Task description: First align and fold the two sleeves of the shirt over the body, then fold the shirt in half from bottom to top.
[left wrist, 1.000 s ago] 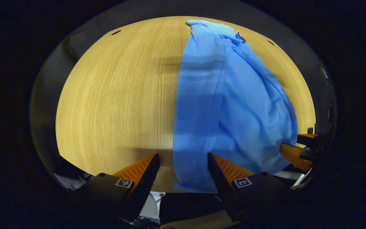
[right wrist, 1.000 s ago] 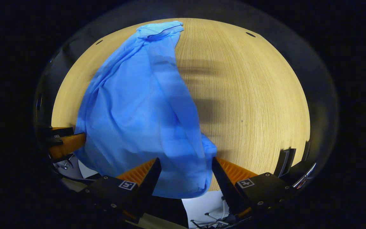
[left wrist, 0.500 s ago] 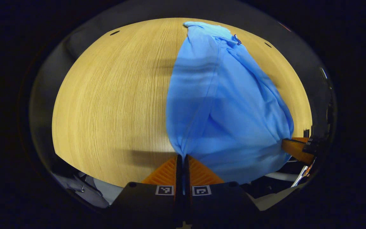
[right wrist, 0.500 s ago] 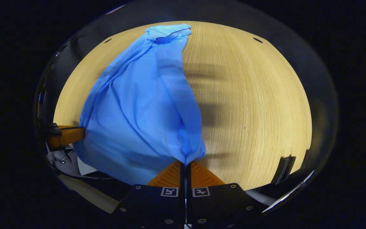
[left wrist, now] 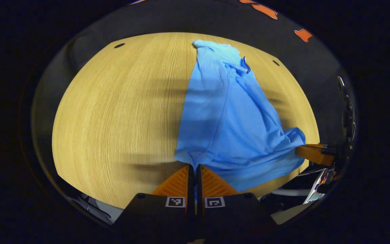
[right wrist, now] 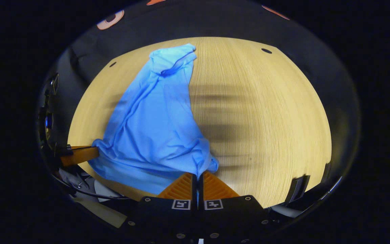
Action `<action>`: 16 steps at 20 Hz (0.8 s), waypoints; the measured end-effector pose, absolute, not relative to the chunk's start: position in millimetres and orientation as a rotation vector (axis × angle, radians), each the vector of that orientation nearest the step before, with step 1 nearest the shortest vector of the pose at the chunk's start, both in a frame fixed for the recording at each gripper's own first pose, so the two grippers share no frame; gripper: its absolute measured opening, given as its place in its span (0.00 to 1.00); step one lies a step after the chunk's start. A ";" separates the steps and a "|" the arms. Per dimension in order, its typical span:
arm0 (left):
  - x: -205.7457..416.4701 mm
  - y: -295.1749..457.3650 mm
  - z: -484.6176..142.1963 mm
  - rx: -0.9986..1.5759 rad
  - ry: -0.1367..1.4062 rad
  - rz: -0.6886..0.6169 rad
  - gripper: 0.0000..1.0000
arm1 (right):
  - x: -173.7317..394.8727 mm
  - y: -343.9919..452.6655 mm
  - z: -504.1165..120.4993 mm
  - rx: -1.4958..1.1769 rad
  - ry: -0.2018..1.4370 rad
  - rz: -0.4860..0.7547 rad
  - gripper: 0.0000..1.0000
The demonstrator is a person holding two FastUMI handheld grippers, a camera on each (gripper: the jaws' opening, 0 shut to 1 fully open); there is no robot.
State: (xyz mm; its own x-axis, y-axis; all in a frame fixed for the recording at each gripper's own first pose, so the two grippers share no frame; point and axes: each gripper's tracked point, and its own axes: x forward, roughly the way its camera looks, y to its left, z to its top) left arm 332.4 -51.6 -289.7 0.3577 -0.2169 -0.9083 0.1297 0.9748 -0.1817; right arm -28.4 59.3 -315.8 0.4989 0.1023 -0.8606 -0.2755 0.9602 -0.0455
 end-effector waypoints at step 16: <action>604.0 -29.7 -199.7 -0.095 0.894 -0.254 0.07 | 183.5 125.4 -184.9 -0.199 0.694 0.216 0.01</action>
State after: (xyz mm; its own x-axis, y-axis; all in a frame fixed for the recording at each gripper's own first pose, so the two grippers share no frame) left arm 604.0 -29.7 -199.7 0.5990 -0.2581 -0.7580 0.1791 0.9658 -0.1874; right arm 183.5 125.4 -184.9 0.7481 0.1307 -0.6506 -0.2622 0.9588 -0.1090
